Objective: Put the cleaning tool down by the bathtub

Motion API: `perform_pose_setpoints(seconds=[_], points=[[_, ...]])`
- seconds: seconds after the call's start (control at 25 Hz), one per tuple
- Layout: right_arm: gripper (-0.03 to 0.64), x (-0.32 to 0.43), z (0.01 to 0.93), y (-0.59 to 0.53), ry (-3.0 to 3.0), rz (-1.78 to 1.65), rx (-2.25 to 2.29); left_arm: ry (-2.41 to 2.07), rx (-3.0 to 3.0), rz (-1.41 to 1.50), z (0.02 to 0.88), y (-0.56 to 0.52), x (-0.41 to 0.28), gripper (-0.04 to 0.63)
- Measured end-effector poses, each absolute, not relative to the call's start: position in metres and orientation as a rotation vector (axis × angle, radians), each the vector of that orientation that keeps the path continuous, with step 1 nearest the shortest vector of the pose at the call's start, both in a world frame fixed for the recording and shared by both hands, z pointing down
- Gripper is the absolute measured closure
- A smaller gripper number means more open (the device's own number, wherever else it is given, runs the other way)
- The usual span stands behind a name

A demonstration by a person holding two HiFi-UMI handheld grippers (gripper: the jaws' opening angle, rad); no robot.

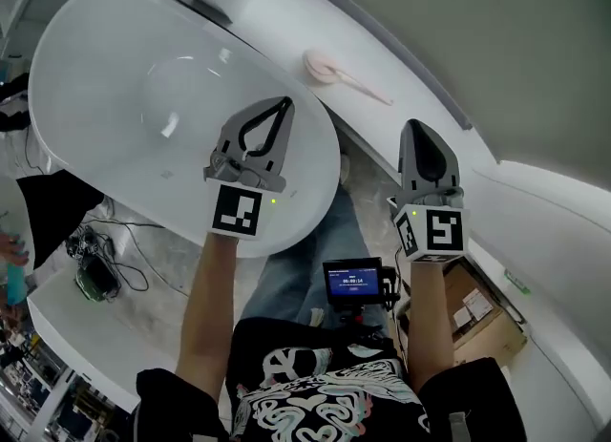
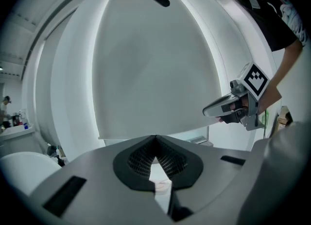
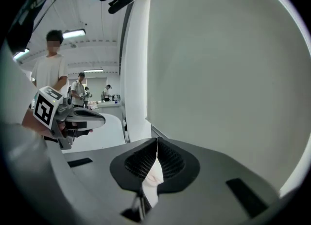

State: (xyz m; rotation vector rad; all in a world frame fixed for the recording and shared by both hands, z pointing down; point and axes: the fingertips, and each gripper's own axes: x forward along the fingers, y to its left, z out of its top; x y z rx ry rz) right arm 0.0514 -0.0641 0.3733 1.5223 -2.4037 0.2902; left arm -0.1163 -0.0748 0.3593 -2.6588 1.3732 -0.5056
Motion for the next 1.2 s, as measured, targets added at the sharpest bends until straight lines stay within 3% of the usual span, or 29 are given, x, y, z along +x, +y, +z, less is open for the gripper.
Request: perform_pose_setpoints(seconds=[0.2, 0.8, 1.2], points=[[0.589, 0.047, 0.313, -0.057, -2.457, 0.216, 1.590, 1.583, -2.711, -0.221, 0.296, -0.060, -0.139, 0.580], [0.589, 0.004, 0.160, 0.000, -2.593, 0.055, 1.602, 1.718, -2.553, 0.068, 0.137, 0.010, -0.199, 0.580], [0.590, -0.026, 0.116, 0.026, -2.659, -0.010, 1.579, 1.748, -2.525, 0.100, 0.105, 0.044, -0.224, 0.580]])
